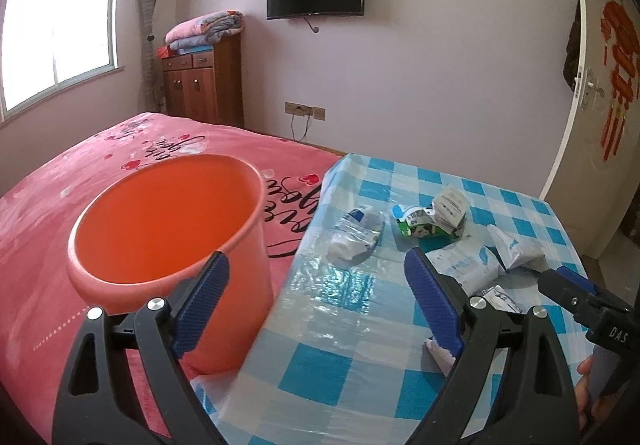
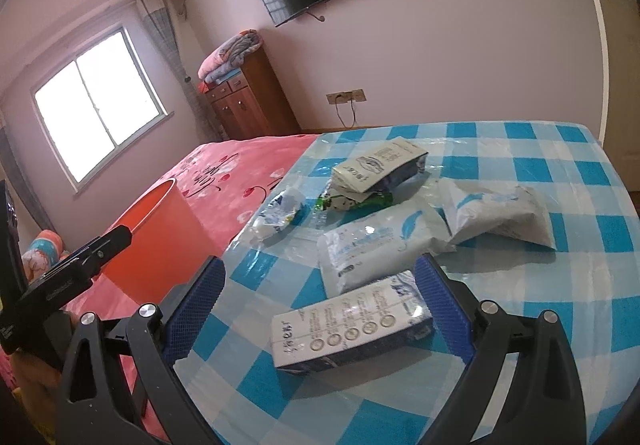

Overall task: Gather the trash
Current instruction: 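Grasp the white milk carton with the left tool while the right tool approaches the wipes pack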

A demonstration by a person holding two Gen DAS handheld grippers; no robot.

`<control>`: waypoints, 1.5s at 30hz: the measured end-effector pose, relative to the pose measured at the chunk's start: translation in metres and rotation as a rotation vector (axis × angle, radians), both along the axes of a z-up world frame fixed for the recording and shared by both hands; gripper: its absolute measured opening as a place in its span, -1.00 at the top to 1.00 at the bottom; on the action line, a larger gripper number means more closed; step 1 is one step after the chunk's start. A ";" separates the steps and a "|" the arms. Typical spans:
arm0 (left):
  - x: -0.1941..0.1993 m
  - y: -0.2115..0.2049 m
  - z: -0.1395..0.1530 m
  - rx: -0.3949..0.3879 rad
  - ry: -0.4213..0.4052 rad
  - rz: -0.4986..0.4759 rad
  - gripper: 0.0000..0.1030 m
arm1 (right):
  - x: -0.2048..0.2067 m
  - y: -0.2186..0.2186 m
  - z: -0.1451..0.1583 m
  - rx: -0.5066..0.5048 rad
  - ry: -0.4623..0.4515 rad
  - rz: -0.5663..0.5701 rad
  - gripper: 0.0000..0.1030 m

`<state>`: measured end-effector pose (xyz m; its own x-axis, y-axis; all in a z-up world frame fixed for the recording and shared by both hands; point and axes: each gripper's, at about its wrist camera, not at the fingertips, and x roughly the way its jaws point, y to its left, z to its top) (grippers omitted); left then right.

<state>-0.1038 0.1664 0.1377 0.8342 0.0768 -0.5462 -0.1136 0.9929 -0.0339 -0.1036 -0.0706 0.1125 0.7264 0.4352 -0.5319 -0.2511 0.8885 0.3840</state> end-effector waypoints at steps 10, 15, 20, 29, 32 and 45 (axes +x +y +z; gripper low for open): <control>0.016 -0.030 -0.012 0.031 0.038 -0.040 -0.74 | 0.005 -0.036 -0.019 0.024 0.030 -0.056 -0.83; 0.028 -0.042 -0.019 0.047 0.062 -0.055 -0.74 | 0.011 -0.056 -0.029 0.040 0.052 -0.091 -0.84; 0.041 -0.052 -0.029 0.056 0.091 -0.066 -0.74 | 0.016 -0.073 -0.037 0.029 0.066 -0.127 -0.83; 0.060 -0.089 -0.046 0.080 0.140 -0.182 -0.74 | 0.035 -0.118 -0.062 0.046 0.149 -0.217 -0.83; 0.068 -0.102 -0.052 0.087 0.162 -0.214 -0.74 | 0.042 -0.129 -0.070 0.051 0.171 -0.236 -0.83; 0.070 -0.137 -0.085 0.094 0.261 -0.420 -0.74 | 0.054 -0.147 -0.085 0.100 0.221 -0.247 -0.83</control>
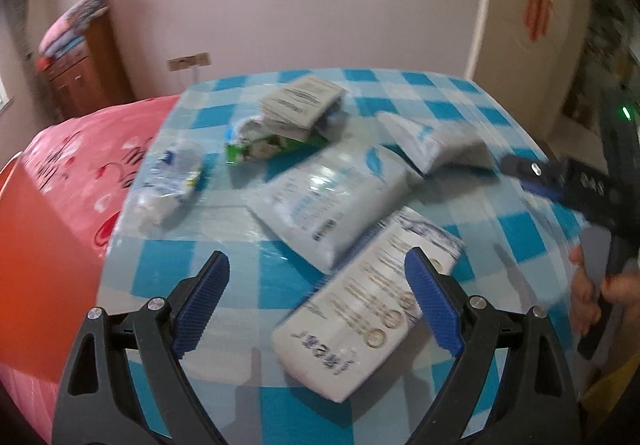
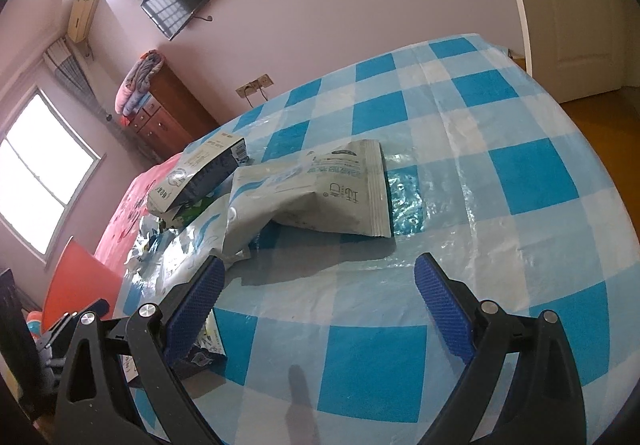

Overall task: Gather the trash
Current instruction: 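Grasp the white milk carton with the left tool while the right tool approaches the wipes pack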

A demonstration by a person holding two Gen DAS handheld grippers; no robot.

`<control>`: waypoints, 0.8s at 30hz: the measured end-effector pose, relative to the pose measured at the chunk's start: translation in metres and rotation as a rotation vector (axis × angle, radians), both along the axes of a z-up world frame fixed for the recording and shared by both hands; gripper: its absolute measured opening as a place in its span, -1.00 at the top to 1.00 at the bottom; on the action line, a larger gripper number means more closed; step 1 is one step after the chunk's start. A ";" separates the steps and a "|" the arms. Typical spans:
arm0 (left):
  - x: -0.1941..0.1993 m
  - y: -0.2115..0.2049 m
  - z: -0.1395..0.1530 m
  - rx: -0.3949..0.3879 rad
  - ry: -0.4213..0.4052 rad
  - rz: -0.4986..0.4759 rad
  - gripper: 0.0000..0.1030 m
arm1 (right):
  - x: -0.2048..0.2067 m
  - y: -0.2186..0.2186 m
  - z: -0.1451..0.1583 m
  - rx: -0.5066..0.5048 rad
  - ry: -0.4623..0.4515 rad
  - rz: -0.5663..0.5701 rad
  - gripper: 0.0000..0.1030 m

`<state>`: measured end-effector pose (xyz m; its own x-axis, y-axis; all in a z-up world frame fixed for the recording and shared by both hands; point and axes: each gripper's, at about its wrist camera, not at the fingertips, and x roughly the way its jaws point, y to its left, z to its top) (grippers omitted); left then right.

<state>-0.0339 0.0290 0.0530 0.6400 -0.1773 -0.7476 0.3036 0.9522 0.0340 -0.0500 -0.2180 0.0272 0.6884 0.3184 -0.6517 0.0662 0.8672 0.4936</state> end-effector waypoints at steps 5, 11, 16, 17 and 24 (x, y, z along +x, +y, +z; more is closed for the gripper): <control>-0.002 -0.017 -0.009 0.046 0.029 -0.084 -0.74 | 0.003 0.002 -0.001 0.005 0.003 0.019 -0.83; -0.002 -0.019 -0.014 0.027 0.047 -0.108 -0.74 | 0.012 -0.005 0.003 -0.023 0.006 0.011 -0.83; -0.003 -0.022 -0.018 0.031 0.070 -0.133 -0.74 | 0.027 -0.015 0.001 -0.010 0.030 0.003 -0.84; -0.005 -0.025 -0.021 0.039 0.078 -0.146 -0.74 | 0.032 -0.015 -0.001 -0.006 0.041 0.016 -0.83; -0.009 -0.033 -0.027 0.047 0.072 -0.169 -0.68 | 0.053 -0.004 -0.008 -0.009 0.057 0.095 -0.87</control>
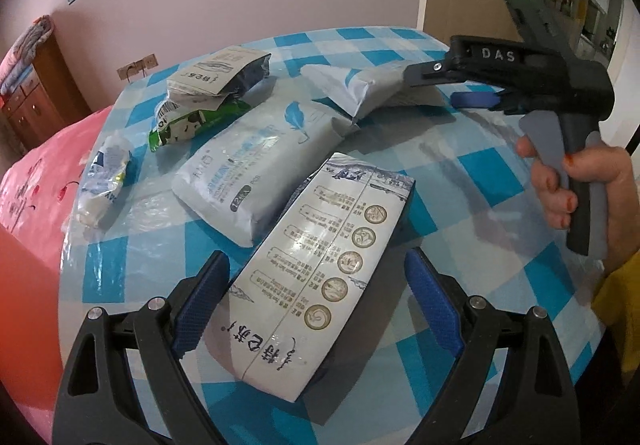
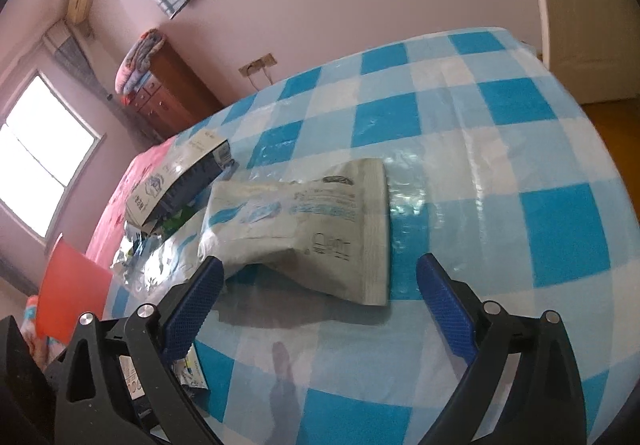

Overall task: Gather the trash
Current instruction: 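Grasp the white milk carton with the left tool while the right tool approaches the wipes pack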

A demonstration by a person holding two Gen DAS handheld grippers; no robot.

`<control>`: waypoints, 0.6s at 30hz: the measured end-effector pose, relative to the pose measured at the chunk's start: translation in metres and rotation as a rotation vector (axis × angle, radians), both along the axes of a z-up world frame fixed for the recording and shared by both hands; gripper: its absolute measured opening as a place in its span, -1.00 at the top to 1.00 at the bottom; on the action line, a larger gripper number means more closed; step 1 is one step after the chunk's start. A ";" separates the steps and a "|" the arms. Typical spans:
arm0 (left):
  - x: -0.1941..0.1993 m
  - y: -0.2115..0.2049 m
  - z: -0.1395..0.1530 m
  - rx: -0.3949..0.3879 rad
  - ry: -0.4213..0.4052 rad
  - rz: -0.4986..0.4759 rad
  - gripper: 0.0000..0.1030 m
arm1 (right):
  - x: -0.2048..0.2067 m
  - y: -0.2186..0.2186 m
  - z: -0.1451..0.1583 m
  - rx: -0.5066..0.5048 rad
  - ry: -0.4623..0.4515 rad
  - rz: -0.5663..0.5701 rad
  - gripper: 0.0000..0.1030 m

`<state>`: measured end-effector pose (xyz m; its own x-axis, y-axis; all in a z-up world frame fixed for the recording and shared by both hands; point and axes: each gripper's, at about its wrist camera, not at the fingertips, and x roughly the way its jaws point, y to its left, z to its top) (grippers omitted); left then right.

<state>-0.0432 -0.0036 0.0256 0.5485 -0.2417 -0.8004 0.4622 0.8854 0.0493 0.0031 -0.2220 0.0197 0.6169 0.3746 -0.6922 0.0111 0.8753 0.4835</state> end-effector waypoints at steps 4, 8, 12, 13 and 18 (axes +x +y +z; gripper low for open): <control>0.002 0.000 -0.004 -0.006 0.012 0.006 -0.39 | -0.002 0.019 0.002 -0.007 -0.007 0.074 -0.87; 0.001 0.000 -0.005 -0.019 0.011 0.011 -0.38 | -0.013 0.034 0.009 0.057 -0.014 0.144 -0.87; -0.002 -0.002 -0.008 -0.014 0.026 0.002 -0.36 | -0.027 0.052 0.023 0.058 -0.032 0.239 -0.87; -0.002 -0.002 -0.009 -0.009 0.026 0.000 -0.36 | -0.030 0.055 0.028 0.037 -0.044 0.252 -0.87; -0.001 -0.003 -0.010 -0.013 0.028 0.005 -0.37 | -0.027 0.054 0.045 -0.139 -0.125 0.197 -0.87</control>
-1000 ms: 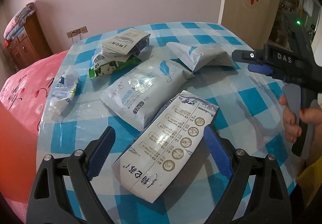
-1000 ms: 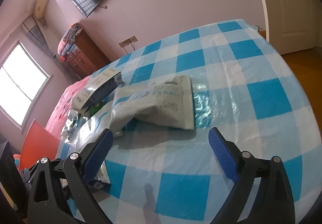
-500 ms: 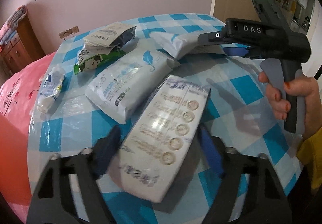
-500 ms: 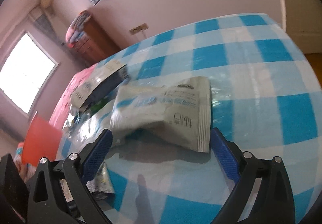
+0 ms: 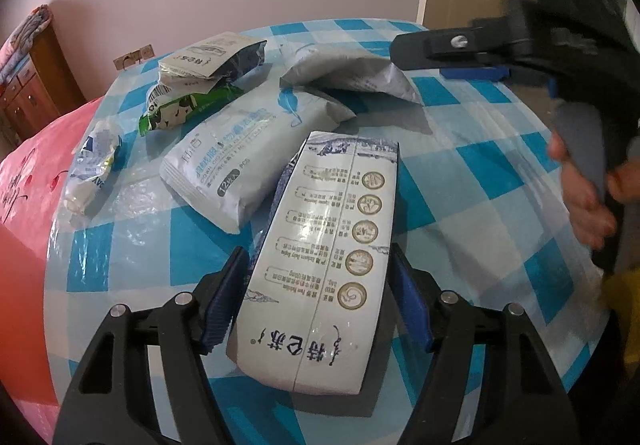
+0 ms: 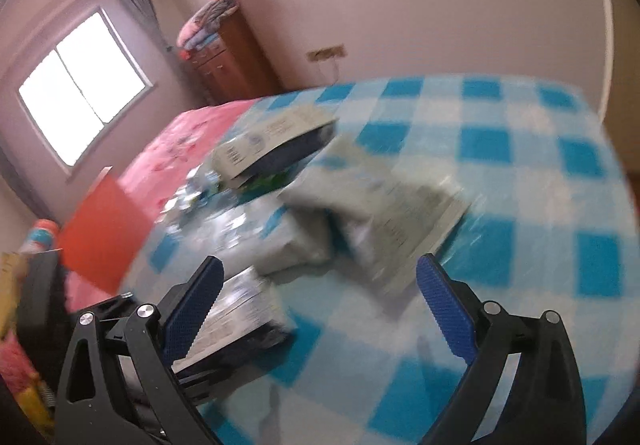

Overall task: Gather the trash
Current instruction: 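Grasp the white milk carton with the left tool while the right tool approaches the wipes pack, then close the right tool on the white wipes pack and lift it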

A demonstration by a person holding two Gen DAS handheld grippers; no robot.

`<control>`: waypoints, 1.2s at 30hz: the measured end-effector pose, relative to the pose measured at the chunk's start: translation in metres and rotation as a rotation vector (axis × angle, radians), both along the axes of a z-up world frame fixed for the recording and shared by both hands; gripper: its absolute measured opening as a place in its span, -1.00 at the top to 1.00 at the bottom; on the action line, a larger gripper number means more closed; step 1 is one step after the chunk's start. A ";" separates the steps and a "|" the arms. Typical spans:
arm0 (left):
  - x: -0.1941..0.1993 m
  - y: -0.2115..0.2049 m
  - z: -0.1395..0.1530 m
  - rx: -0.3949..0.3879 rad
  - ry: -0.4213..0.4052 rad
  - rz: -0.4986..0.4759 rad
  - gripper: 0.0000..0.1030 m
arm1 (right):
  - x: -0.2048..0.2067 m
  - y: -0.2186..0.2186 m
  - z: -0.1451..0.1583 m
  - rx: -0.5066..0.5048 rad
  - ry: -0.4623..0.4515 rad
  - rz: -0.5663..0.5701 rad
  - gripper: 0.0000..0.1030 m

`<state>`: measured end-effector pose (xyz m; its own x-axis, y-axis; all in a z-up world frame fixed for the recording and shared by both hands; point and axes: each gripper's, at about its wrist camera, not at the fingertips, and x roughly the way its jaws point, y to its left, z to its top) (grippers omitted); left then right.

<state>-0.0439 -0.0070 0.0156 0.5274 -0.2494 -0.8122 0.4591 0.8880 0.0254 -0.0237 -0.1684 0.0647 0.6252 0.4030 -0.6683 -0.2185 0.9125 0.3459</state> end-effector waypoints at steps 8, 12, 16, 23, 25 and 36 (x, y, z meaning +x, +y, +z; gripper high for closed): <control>0.007 -0.002 0.000 -0.021 0.004 0.011 -0.37 | 0.051 -0.007 -0.014 -0.157 -0.010 -0.021 -0.87; 0.010 -0.003 -0.001 -0.036 0.013 0.017 -0.37 | 0.074 -0.007 -0.023 -0.101 0.025 0.009 -0.87; 0.012 -0.003 -0.002 -0.059 0.023 0.015 -0.33 | 0.085 0.000 -0.028 -0.078 0.049 0.049 -0.87; 0.011 -0.005 -0.003 -0.089 0.019 0.023 -0.25 | 0.091 0.013 -0.040 -0.106 0.072 0.067 -0.86; 0.010 -0.004 -0.003 -0.091 0.016 0.025 -0.25 | 0.090 0.014 -0.043 -0.108 0.079 0.064 -0.79; 0.009 0.004 -0.002 -0.142 0.025 0.051 -0.24 | 0.076 0.004 -0.039 -0.057 0.075 -0.012 -0.29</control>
<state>-0.0349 -0.0028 0.0135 0.5226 -0.3359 -0.7836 0.4125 0.9040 -0.1124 0.0526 -0.1648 0.0260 0.5769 0.3559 -0.7352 -0.1827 0.9335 0.3085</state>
